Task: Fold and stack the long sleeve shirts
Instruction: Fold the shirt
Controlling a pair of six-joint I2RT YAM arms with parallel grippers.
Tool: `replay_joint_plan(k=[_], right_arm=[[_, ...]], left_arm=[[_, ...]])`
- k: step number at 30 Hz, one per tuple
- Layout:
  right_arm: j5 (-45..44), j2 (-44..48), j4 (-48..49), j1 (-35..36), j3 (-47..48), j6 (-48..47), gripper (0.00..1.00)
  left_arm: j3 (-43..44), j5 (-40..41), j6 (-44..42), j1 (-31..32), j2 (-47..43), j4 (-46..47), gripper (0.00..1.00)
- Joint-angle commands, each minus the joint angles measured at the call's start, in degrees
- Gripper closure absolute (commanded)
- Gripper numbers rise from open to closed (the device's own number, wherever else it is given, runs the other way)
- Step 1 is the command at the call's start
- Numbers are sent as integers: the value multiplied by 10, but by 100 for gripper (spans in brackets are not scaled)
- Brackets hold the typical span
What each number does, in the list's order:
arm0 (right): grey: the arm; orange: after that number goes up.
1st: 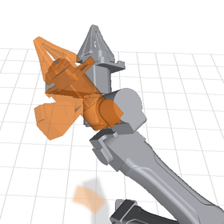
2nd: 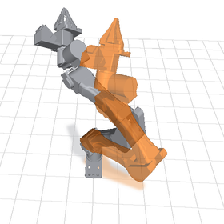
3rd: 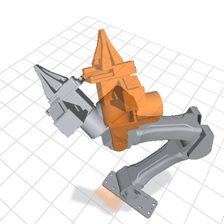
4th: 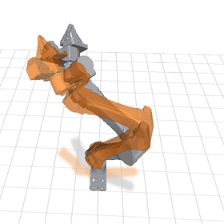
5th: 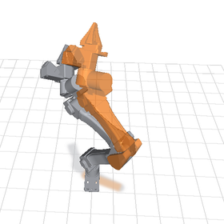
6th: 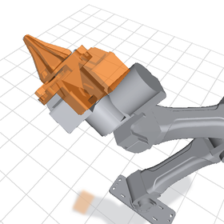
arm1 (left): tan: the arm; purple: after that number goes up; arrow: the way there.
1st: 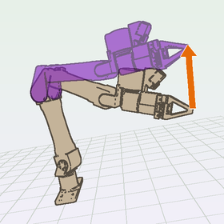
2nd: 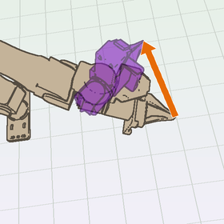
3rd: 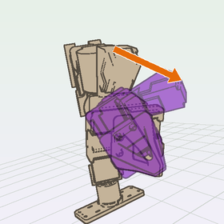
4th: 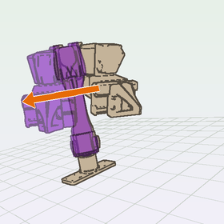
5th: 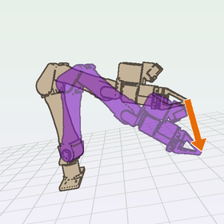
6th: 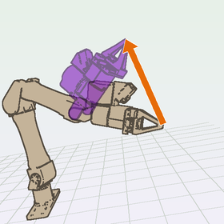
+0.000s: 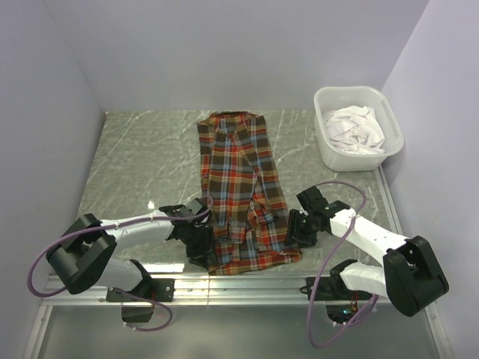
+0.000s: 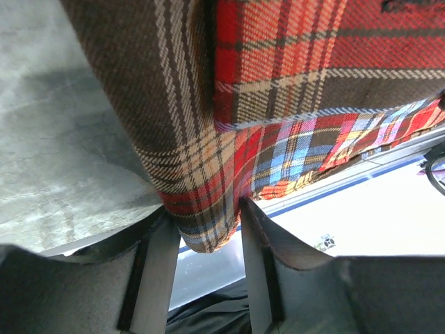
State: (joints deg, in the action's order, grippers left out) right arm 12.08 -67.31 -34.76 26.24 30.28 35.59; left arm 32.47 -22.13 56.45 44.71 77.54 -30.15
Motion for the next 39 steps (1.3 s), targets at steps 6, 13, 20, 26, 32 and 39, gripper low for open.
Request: replay_joint_plan(k=[6, 13, 20, 26, 32, 39], right_arm=[[29, 2, -9, 29, -16, 16, 50], [36, 9, -15, 32, -8, 10, 91], [32, 29, -61, 31, 72, -4, 100], [27, 3, -67, 29, 163, -21, 100], [30, -86, -34, -4, 251, -46, 100], [51, -204, -11, -54, 380, -74, 100]], left_arm=[[-1, 3, -10, 9, 3, -11, 59], [3, 2, -13, 9, -13, -32, 99], [86, 37, -25, 3, -35, -94, 99], [149, 55, -74, -80, -28, -118, 99], [224, 46, -128, -195, 28, -91, 99], [355, 36, -145, -255, 153, -61, 99]])
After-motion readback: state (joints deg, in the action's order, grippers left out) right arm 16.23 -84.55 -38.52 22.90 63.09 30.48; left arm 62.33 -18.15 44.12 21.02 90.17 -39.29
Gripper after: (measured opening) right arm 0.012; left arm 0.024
